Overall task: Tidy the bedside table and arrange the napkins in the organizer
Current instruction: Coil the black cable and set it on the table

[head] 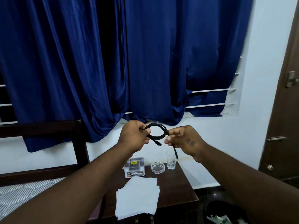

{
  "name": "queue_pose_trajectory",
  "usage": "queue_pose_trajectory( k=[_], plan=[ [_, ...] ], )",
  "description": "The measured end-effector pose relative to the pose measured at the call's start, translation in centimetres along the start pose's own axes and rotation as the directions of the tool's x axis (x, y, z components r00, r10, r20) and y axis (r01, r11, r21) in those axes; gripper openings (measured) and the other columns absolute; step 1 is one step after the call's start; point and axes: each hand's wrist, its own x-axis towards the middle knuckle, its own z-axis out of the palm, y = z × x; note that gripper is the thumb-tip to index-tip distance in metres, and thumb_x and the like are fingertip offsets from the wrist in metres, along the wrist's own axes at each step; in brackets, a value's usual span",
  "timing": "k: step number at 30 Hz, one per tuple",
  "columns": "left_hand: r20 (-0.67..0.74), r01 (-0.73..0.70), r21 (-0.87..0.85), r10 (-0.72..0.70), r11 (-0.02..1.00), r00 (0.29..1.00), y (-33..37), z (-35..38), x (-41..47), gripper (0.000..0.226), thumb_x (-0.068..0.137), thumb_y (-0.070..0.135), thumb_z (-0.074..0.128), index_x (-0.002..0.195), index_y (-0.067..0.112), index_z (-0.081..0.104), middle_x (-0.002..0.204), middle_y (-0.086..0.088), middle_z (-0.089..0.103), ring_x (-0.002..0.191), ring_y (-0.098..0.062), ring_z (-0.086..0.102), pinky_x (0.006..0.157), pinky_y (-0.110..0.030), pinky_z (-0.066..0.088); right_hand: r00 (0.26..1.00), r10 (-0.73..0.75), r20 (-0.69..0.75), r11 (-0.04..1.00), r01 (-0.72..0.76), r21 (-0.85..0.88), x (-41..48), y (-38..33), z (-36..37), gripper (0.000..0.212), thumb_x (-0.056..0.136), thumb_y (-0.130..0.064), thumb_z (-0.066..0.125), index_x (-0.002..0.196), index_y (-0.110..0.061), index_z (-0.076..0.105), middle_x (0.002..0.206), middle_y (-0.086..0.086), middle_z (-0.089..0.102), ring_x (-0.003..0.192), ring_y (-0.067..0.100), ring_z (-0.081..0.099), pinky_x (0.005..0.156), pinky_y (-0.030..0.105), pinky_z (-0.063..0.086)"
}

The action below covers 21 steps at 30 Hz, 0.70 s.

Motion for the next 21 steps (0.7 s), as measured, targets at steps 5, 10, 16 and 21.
queue_pose_trajectory(
  k=[5, 10, 16, 21],
  plan=[
    [0.064, 0.0, -0.013, 0.001, 1.0, 0.998, 0.0, 0.2, -0.3, 0.017, 0.097, 0.008, 0.065, 0.081, 0.005, 0.069, 0.072, -0.01, 0.071, 0.065, -0.018, 0.072, 0.076, -0.037, 0.065, 0.957, -0.156, -0.245, 0.94, 0.068, -0.334, 1.3, 0.5, -0.8, 0.009, 0.083, -0.01, 0.073, 0.082, -0.017, 0.079, 0.075, 0.005, 0.075, 0.065, 0.012, 0.06, 0.069, 0.027, 0.048],
    [0.068, -0.021, -0.01, 0.021, 1.0, 0.997, -0.1, 0.6, -0.4, 0.014, 0.096, 0.009, 0.068, 0.084, 0.003, 0.071, 0.071, -0.01, 0.072, 0.064, -0.017, 0.073, 0.077, -0.041, 0.065, 0.951, -0.048, -0.304, 0.969, 0.118, 0.219, 1.7, 0.4, 0.2, 0.004, 0.089, -0.005, 0.073, 0.093, -0.005, 0.074, 0.086, 0.015, 0.074, 0.077, 0.021, 0.067, 0.078, 0.034, 0.06],
    [0.104, -0.031, -0.008, 0.032, 0.999, 0.994, 0.0, 0.7, -0.7, 0.015, 0.096, 0.008, 0.067, 0.085, -0.001, 0.071, 0.074, -0.014, 0.073, 0.064, -0.018, 0.073, 0.077, -0.041, 0.065, 0.924, 0.041, -0.38, 0.88, 0.147, 0.452, 1.9, -0.1, 1.0, 0.017, 0.091, -0.003, 0.07, 0.105, 0.007, 0.068, 0.087, 0.015, 0.073, 0.07, 0.015, 0.071, 0.066, 0.02, 0.059],
    [0.124, -0.027, -0.029, 0.03, 0.999, 0.992, 0.2, 0.8, -0.8, 0.014, 0.096, 0.007, 0.067, 0.088, -0.003, 0.07, 0.075, -0.015, 0.073, 0.065, -0.018, 0.073, 0.079, -0.042, 0.065, 0.944, 0.119, -0.307, 0.8, 0.092, 0.593, 1.8, -0.4, 1.2, 0.017, 0.092, -0.001, 0.069, 0.107, 0.004, 0.066, 0.084, 0.014, 0.074, 0.069, 0.018, 0.071, 0.07, 0.025, 0.063]
  ],
)
